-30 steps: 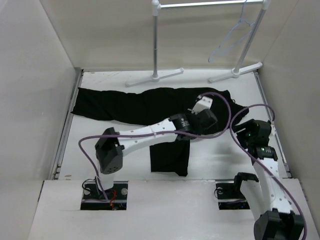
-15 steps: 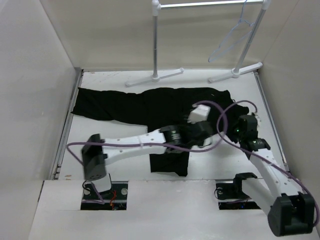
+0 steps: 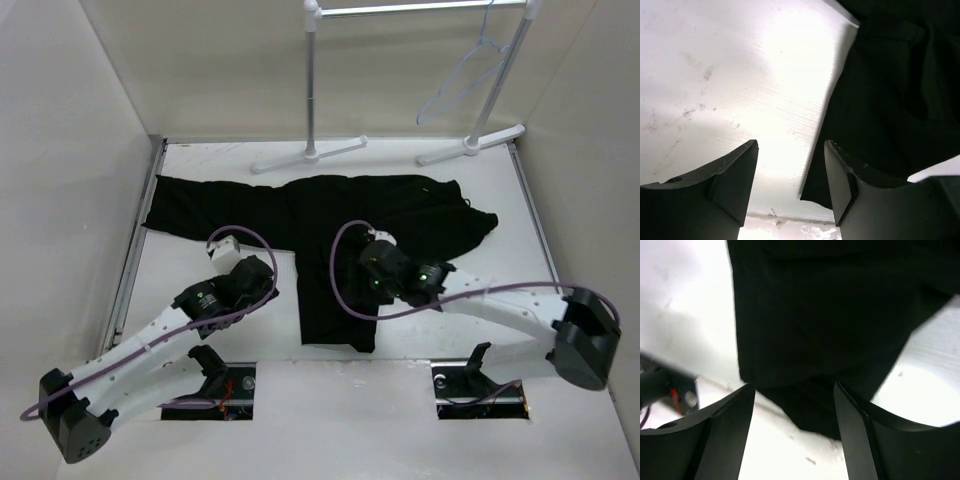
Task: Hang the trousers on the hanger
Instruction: Flatten out the trousers at the center of the board.
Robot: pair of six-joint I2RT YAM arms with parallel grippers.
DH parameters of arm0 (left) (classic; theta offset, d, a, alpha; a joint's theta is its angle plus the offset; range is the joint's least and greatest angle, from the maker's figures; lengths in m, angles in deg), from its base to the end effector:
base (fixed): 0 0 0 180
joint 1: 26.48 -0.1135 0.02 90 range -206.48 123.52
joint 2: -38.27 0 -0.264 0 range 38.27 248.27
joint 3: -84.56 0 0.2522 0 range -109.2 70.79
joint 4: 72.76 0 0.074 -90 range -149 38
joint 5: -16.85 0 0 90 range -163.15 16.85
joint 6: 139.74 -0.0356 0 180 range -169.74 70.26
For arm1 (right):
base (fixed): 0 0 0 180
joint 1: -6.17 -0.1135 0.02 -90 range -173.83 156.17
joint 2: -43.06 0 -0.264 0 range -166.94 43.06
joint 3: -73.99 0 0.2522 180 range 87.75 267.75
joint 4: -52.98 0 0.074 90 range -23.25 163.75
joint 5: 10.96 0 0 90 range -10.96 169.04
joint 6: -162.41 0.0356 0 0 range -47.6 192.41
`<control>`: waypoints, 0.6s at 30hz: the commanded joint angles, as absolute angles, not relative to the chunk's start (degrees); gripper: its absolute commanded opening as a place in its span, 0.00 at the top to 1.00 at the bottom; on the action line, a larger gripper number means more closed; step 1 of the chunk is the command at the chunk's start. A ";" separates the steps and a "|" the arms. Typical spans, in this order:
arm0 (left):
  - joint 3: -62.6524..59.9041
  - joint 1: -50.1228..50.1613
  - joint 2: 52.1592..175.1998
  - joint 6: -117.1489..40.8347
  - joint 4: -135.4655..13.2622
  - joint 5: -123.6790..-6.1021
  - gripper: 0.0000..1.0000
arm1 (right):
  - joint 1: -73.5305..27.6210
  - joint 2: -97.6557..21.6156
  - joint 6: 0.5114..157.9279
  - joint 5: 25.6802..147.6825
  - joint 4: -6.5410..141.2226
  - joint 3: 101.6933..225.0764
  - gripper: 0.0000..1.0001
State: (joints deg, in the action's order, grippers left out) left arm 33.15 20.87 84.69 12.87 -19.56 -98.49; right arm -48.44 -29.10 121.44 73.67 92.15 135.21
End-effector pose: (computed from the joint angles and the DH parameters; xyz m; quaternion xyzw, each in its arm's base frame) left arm 0.1196 -0.1074 0.2475 -0.1986 0.8930 -0.1674 0.3675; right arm 0.1515 0.2075 0.2330 -0.0297 0.9387 0.2406 0.2452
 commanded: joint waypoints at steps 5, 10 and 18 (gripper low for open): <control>36.69 19.70 80.29 16.62 -17.69 -92.14 0.47 | -49.07 -43.85 120.66 63.31 97.32 145.66 0.36; 37.13 21.64 81.43 16.62 -16.20 -90.12 0.47 | -51.34 -51.59 116.35 63.66 101.20 151.82 0.37; 38.36 20.49 79.58 16.53 -16.46 -88.36 0.46 | -48.81 -45.56 120.56 61.47 97.95 149.37 0.99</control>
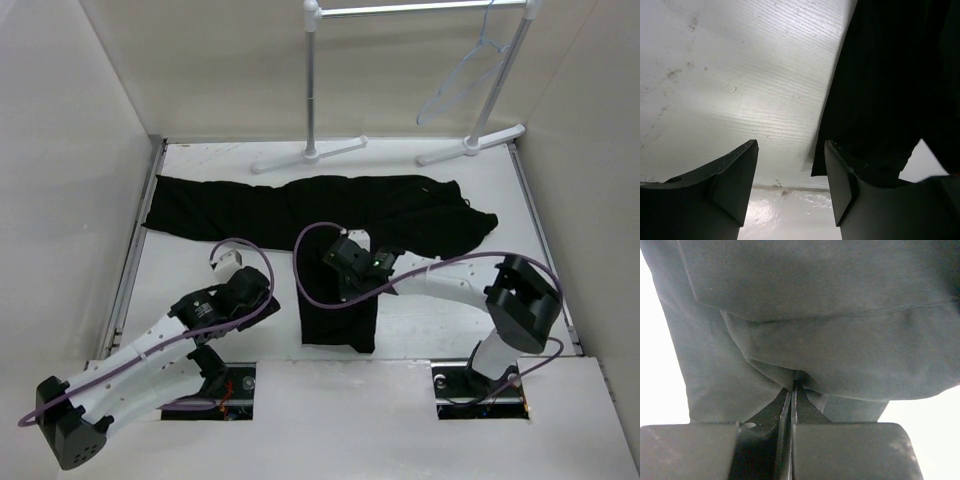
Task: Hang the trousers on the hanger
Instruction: Flatten out the trousers at the center of the board.
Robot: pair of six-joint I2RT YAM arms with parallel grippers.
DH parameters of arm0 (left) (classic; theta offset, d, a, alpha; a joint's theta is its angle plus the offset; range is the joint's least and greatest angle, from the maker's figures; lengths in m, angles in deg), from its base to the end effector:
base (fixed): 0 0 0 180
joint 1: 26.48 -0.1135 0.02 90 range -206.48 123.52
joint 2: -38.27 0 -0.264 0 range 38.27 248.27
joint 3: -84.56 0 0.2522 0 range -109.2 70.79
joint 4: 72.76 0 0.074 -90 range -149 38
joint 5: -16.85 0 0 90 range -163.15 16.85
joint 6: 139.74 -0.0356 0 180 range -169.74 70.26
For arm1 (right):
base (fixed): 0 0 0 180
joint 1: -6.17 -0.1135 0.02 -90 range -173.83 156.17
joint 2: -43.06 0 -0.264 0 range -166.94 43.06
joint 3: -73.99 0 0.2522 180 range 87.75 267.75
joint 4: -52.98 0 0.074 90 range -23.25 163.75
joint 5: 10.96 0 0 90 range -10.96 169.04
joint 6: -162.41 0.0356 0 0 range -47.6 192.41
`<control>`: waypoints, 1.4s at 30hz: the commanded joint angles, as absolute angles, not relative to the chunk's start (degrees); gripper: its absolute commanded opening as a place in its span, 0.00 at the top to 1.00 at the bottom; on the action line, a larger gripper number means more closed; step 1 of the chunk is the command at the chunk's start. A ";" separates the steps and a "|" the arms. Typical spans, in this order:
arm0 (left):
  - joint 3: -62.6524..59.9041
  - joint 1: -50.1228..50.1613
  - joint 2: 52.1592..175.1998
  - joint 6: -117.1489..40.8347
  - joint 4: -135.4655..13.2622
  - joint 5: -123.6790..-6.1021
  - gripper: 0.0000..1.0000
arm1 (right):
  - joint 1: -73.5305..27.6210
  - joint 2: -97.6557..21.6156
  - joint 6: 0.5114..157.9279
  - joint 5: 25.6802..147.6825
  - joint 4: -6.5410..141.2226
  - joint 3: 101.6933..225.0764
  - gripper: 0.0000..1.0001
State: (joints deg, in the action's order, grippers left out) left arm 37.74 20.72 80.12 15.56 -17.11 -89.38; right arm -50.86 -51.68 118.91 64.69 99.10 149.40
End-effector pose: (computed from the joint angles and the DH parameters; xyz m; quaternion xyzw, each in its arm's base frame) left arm 0.1046 -0.0983 0.2278 -0.1935 0.9132 -0.2031 0.2956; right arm 0.1842 0.2678 0.1944 -0.0625 0.9678 0.0902 0.2264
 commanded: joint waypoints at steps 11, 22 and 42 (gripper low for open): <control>32.48 31.47 98.10 15.92 -33.05 -85.90 0.43 | -14.21 -13.55 121.54 74.17 93.03 134.96 0.94; 21.33 36.14 124.73 12.15 -44.50 -84.67 0.46 | -5.12 -11.79 121.27 78.51 88.98 130.29 0.93; 10.24 1.48 82.67 4.34 16.05 -114.63 0.93 | -22.40 -4.58 124.86 78.43 95.48 124.06 0.83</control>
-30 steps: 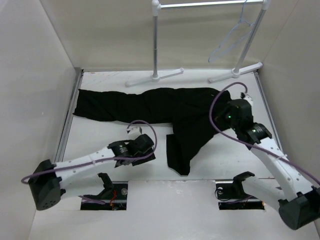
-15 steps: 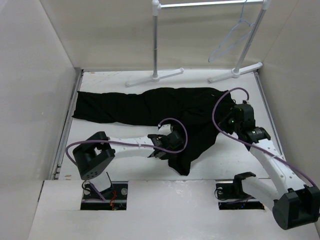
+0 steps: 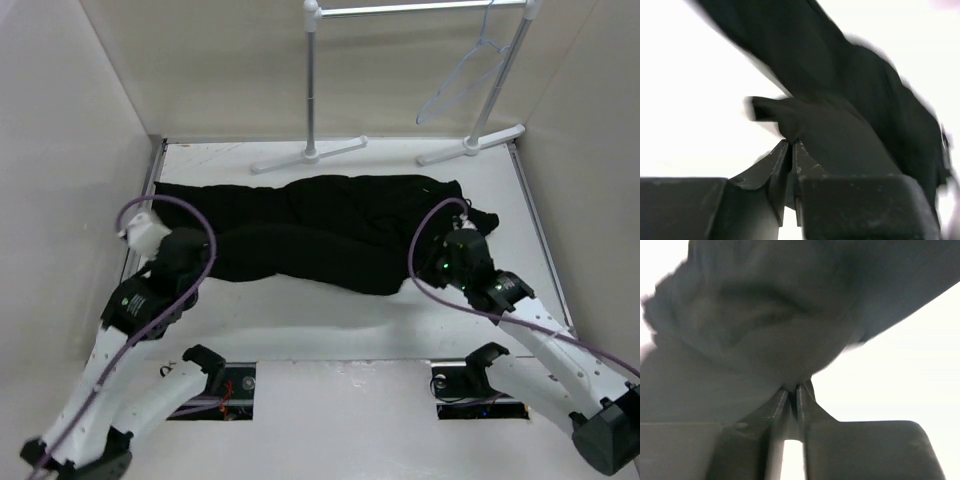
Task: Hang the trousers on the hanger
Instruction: Flatten out the trousers at the center of the board.
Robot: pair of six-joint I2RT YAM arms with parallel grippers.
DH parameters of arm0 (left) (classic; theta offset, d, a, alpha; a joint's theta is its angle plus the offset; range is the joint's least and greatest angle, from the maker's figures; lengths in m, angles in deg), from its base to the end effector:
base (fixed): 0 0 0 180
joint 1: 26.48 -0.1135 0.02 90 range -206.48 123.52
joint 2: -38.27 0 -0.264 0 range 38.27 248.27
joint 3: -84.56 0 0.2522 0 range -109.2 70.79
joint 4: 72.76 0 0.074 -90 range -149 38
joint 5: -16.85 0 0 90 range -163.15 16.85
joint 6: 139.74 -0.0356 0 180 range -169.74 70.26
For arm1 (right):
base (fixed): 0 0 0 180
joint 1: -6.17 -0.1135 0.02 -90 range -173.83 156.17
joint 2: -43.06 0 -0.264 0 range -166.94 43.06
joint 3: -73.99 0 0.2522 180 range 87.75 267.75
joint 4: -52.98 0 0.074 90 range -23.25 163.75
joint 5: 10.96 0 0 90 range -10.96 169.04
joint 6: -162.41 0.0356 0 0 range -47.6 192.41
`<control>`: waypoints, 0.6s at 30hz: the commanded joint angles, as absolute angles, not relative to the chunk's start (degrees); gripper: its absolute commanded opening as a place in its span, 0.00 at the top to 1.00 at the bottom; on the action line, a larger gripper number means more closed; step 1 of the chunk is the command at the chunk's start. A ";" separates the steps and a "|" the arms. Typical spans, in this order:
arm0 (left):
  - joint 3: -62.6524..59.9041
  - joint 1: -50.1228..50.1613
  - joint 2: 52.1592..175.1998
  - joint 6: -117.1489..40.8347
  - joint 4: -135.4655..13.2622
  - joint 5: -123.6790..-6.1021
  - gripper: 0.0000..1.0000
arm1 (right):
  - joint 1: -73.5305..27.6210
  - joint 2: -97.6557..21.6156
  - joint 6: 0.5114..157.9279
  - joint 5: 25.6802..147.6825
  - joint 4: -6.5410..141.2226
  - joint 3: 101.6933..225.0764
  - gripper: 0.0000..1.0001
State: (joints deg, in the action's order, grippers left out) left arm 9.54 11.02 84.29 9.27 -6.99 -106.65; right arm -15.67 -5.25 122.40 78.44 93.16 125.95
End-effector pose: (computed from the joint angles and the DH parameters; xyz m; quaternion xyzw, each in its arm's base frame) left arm 0.1233 -0.0698 0.3637 -0.2866 0.8170 -0.1485 0.4779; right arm 0.1711 0.0682 0.2615 0.2195 0.8657 0.2601 0.3671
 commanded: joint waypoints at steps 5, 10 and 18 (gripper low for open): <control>14.89 -18.93 81.52 -3.06 9.76 -115.07 0.67 | -28.60 -4.76 122.86 75.63 97.77 125.98 0.25; 12.98 -31.86 81.51 -4.47 -3.25 -107.11 0.47 | -7.12 -8.33 118.29 75.26 94.00 130.45 0.28; 9.10 -26.80 94.94 -4.12 -15.11 -102.50 0.45 | 17.10 -28.19 119.87 72.63 82.23 133.98 0.59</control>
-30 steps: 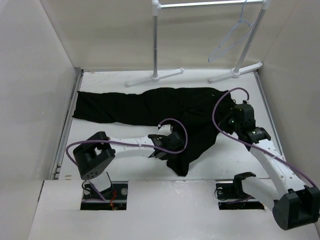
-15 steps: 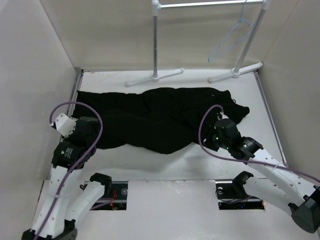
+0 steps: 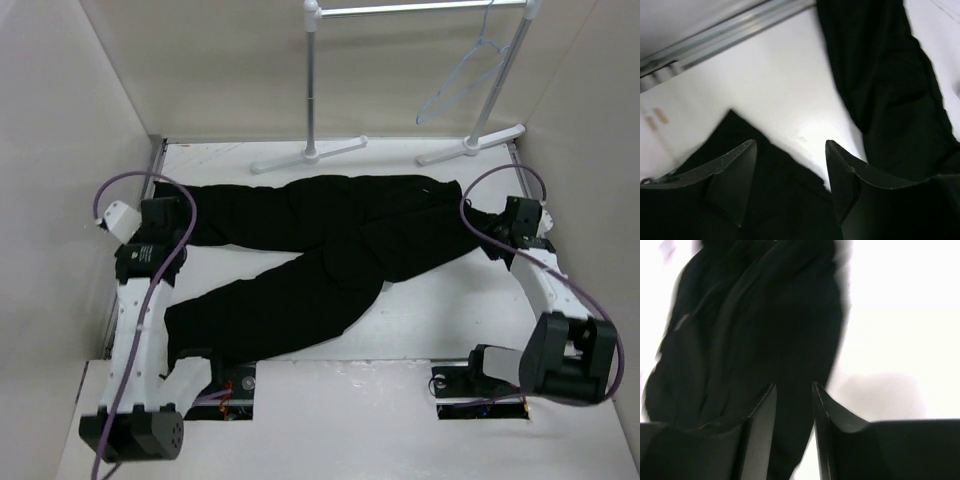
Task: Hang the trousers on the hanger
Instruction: Flatten out the trousers at the center of the board.
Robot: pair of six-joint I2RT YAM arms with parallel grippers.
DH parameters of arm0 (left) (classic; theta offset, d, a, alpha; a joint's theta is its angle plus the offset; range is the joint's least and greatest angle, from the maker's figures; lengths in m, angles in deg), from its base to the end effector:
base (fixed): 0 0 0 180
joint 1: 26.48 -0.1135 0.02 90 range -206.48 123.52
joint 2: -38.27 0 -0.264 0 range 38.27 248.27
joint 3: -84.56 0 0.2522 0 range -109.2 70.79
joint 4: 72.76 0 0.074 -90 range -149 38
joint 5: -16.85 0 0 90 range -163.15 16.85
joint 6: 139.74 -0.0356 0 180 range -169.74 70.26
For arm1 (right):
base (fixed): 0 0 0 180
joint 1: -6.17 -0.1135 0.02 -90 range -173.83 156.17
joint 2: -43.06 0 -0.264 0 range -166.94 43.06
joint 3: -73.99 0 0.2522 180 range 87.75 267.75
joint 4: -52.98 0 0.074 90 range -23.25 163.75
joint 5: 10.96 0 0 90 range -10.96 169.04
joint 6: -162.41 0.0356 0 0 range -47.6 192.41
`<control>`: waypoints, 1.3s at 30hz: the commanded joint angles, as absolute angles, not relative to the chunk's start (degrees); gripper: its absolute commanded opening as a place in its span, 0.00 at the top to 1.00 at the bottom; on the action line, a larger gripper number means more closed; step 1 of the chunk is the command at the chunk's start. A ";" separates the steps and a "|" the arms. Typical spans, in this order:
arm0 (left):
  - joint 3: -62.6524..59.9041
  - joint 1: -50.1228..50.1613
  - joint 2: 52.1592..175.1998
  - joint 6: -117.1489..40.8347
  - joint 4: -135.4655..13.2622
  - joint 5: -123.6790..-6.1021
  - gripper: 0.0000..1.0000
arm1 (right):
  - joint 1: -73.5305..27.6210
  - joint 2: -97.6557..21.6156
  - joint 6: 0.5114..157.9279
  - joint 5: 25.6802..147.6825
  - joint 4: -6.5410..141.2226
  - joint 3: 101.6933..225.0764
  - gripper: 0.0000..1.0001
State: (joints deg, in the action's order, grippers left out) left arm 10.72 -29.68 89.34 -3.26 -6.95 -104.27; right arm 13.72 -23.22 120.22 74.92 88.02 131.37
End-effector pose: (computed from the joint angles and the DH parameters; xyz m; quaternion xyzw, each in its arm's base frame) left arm 0.1617 0.0275 0.3452 -0.4682 0.7569 0.0872 0.4475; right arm 0.2394 -0.0343 0.2402 0.4397 0.8079 0.1035 0.3785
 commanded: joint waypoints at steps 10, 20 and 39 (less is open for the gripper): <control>0.76 -20.54 123.14 -6.14 -34.47 -93.73 0.42 | 21.78 -46.65 119.60 78.25 75.09 139.95 0.37; -4.53 -23.11 135.49 -5.87 -37.64 -89.94 0.54 | 20.90 -33.96 120.84 68.51 83.43 134.86 0.49; 16.56 -14.22 114.83 -5.09 -40.28 -89.32 0.52 | 8.95 -60.30 110.20 62.62 103.48 170.37 0.38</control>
State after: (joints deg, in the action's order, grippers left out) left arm 15.07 -13.73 117.58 -5.33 -39.86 -89.62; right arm 10.07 -60.88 111.91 66.55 98.14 166.93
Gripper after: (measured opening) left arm 0.480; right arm 0.613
